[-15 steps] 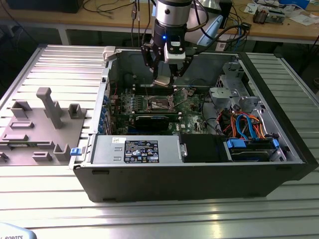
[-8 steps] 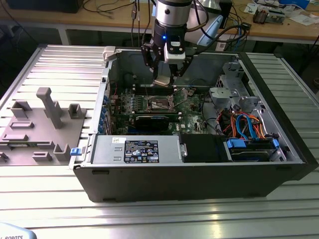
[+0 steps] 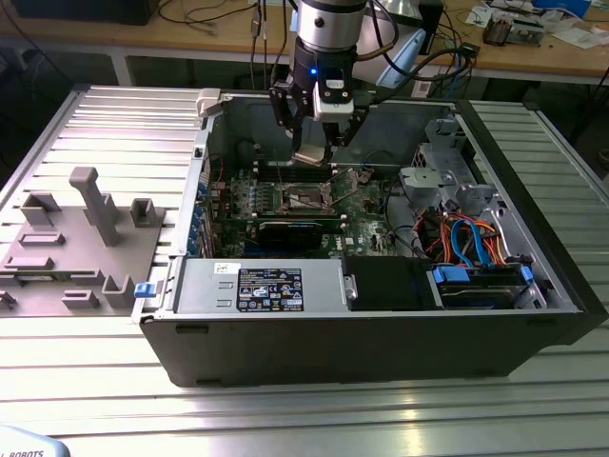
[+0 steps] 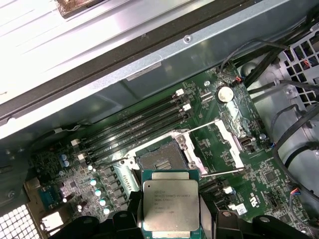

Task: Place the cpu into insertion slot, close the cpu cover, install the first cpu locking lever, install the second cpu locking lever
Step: 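Place the cpu into insertion slot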

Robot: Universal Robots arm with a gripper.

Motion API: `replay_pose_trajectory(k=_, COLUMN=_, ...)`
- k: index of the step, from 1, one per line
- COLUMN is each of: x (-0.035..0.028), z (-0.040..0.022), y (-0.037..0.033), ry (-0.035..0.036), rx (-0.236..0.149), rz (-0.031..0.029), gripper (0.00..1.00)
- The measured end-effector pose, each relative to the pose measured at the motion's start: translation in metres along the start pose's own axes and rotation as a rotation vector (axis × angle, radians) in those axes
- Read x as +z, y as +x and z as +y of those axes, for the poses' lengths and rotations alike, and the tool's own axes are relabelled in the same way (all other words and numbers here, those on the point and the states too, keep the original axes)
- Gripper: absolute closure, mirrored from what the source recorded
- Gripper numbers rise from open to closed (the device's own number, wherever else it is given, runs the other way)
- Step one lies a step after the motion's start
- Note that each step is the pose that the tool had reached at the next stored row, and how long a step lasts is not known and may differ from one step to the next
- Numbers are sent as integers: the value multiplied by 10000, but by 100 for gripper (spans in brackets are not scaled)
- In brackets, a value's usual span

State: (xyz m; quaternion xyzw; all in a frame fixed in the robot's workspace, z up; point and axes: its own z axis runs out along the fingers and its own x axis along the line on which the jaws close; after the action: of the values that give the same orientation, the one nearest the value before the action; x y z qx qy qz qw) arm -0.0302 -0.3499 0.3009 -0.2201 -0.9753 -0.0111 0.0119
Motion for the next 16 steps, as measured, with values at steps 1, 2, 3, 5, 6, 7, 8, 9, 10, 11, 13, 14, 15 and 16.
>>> replay_pose_trajectory(k=1, x=0, z=0, y=0, ry=-3, rx=2, rz=2, gripper=46)
replay_pose_trajectory(k=2, x=0, z=0, y=0, ry=-41, rx=28, rz=19, gripper=46)
replay_pose_trajectory(k=3, x=0, z=0, y=0, ry=-72, rx=51, rz=33, gripper=46)
replay_pose_trajectory(k=5, x=0, z=0, y=0, ry=-77, rx=54, rz=35, gripper=46)
replay_pose_trajectory(k=6, x=0, z=0, y=0, ry=-81, rx=57, rz=37, gripper=46)
replay_pose_trajectory(k=7, x=0, z=0, y=0, ry=-85, rx=58, rz=39, gripper=46)
replay_pose_trajectory(k=8, x=0, z=0, y=0, ry=-95, rx=65, rz=43, gripper=46)
replay_pose_trajectory(k=9, x=0, z=0, y=0, ry=-109, rx=72, rz=50, gripper=46)
replay_pose_trajectory(k=10, x=0, z=0, y=0, ry=-112, rx=73, rz=51, gripper=46)
replay_pose_trajectory(k=11, x=0, z=0, y=0, ry=-116, rx=75, rz=53, gripper=46)
replay_pose_trajectory(k=13, x=0, z=0, y=0, ry=-125, rx=78, rz=57, gripper=46)
replay_pose_trajectory(k=14, x=0, z=0, y=0, ry=-133, rx=83, rz=61, gripper=46)
replay_pose_trajectory(k=15, x=0, z=0, y=0, ry=-145, rx=89, rz=67, gripper=46)
replay_pose_trajectory(k=16, x=0, z=0, y=0, ry=-147, rx=90, rz=67, gripper=46)
